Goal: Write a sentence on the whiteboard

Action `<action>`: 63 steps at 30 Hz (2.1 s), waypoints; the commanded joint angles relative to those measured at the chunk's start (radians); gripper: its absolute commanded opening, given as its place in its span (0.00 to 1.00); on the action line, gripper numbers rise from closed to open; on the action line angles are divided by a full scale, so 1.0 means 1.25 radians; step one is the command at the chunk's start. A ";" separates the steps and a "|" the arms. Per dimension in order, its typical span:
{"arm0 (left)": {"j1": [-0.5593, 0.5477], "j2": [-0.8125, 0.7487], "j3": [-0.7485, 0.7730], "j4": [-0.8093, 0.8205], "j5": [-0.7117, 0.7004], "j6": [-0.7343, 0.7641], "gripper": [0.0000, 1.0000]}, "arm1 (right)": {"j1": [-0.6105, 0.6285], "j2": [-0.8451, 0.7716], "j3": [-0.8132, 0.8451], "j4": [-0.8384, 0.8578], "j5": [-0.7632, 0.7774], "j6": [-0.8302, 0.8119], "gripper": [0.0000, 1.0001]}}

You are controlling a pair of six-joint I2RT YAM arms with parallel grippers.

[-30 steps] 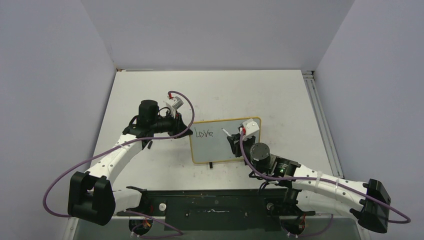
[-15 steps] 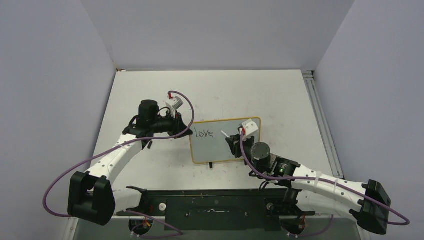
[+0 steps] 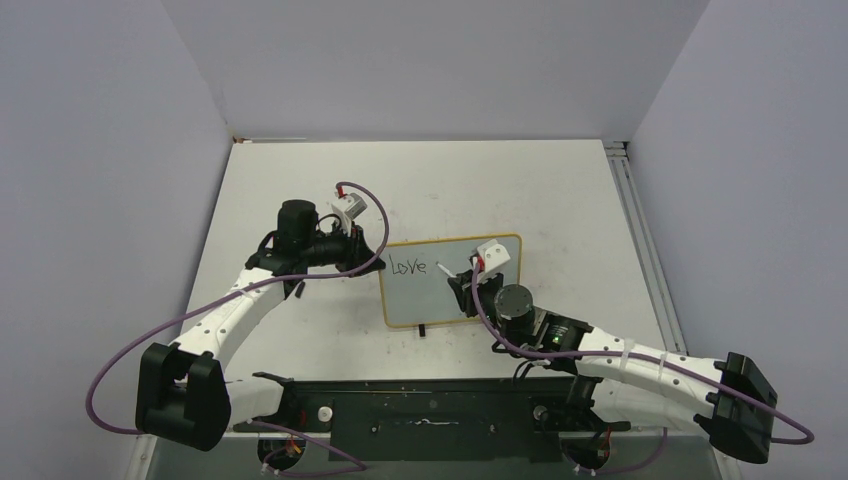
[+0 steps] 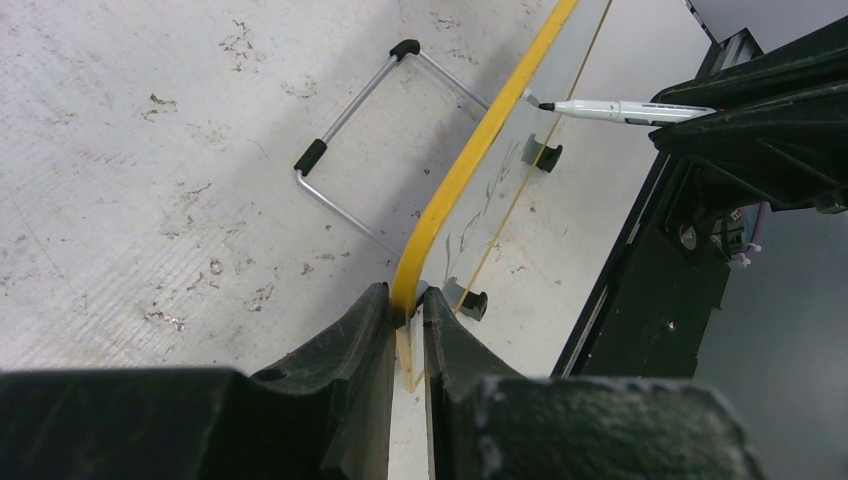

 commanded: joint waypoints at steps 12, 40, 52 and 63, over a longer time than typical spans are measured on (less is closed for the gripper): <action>-0.008 -0.004 0.024 -0.017 -0.012 0.017 0.00 | 0.012 -0.023 -0.048 -0.010 0.021 0.065 0.05; -0.009 -0.001 0.025 -0.019 -0.014 0.019 0.00 | 0.012 -0.029 -0.038 0.075 0.123 0.024 0.05; -0.009 -0.001 0.025 -0.018 -0.013 0.018 0.00 | 0.012 -0.053 -0.070 0.013 0.106 0.068 0.05; -0.009 -0.004 0.025 -0.019 -0.016 0.020 0.00 | 0.021 -0.036 -0.082 -0.004 0.081 0.091 0.05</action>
